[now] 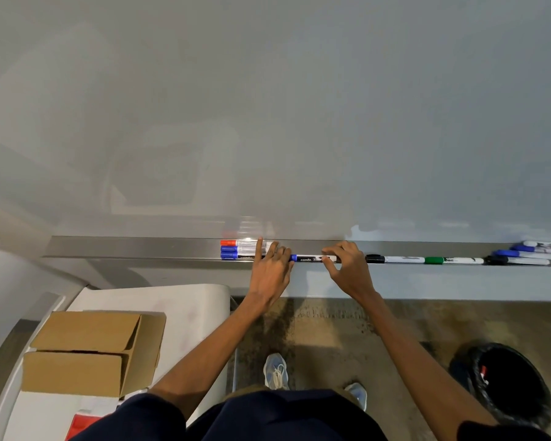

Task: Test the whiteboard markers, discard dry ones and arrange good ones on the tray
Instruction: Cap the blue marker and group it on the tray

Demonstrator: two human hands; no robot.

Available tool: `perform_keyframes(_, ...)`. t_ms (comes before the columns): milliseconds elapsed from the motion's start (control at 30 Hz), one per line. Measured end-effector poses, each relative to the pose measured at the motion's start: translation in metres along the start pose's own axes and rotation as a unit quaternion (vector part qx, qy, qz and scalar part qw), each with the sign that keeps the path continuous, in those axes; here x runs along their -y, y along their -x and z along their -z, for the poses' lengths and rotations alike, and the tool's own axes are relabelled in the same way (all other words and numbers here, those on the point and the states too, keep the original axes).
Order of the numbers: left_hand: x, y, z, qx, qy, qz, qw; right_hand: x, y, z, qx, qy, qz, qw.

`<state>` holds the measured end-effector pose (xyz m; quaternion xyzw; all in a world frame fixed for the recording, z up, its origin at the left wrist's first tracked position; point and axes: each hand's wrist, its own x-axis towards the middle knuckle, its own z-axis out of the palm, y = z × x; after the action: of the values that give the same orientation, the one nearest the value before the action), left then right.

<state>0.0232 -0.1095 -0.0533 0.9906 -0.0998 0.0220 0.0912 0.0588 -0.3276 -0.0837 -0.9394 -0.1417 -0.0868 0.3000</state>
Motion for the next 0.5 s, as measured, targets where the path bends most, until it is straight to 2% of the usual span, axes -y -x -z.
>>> perform_keyframes(200,-0.017,-0.007,-0.005,-0.093,0.051,-0.035,0.994,-0.004,0.004,0.019,-0.025,0.009,-0.032,0.999)
perform_keyframes(300,-0.043,-0.017,0.002,-0.097,0.088,-0.046,0.99,-0.016,0.007,0.039,-0.032,0.03,-0.072,0.996)
perform_keyframes(367,-0.063,-0.028,0.005,-0.08,0.105,-0.043,0.99,-0.026,0.008,0.053,-0.03,0.052,-0.091,0.994)
perform_keyframes(500,-0.106,-0.053,0.0,0.012,0.108,-0.023,0.994,-0.053,0.01,0.079,0.006,0.094,-0.12,0.988)
